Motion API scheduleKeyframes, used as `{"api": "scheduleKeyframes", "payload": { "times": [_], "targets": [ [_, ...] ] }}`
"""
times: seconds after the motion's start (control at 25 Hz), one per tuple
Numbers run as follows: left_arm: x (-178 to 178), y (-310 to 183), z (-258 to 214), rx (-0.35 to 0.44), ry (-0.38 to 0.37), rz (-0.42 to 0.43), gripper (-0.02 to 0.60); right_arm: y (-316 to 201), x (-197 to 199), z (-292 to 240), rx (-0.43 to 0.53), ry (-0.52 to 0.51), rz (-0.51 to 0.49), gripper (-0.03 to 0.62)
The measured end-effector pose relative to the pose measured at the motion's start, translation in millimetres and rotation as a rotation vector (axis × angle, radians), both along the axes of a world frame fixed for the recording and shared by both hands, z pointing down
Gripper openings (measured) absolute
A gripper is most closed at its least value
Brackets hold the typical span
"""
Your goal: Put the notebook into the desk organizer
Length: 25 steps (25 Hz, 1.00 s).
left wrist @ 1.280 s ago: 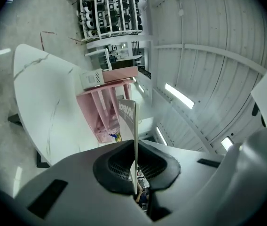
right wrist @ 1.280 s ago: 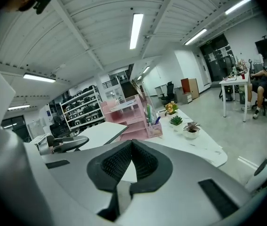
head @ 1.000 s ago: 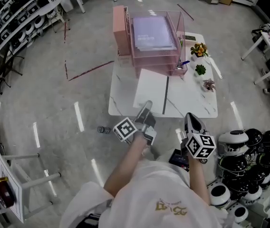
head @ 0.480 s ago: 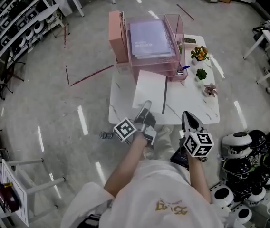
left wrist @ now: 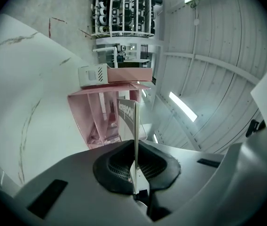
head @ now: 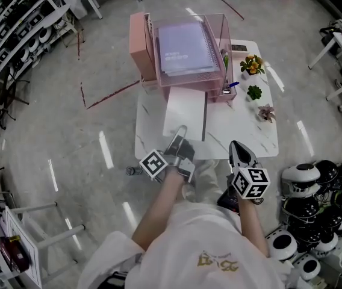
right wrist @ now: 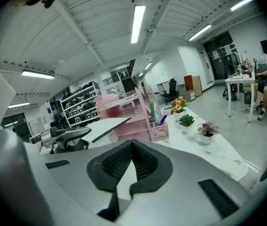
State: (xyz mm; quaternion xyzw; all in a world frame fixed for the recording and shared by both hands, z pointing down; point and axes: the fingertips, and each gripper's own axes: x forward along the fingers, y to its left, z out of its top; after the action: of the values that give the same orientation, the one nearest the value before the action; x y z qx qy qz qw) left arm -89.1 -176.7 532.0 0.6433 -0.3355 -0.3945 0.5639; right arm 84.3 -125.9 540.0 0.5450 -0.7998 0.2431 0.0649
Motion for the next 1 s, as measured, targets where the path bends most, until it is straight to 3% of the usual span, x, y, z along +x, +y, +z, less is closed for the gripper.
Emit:
{"api": "scheduleKeyframes", "payload": {
  "times": [1.0],
  "targets": [
    [-0.4,-31.8,22.6,-0.058,0.029,-0.026,0.028,-24.9,13.8,12.2,-0.04,-0.023,0.023,0.009]
  ]
}}
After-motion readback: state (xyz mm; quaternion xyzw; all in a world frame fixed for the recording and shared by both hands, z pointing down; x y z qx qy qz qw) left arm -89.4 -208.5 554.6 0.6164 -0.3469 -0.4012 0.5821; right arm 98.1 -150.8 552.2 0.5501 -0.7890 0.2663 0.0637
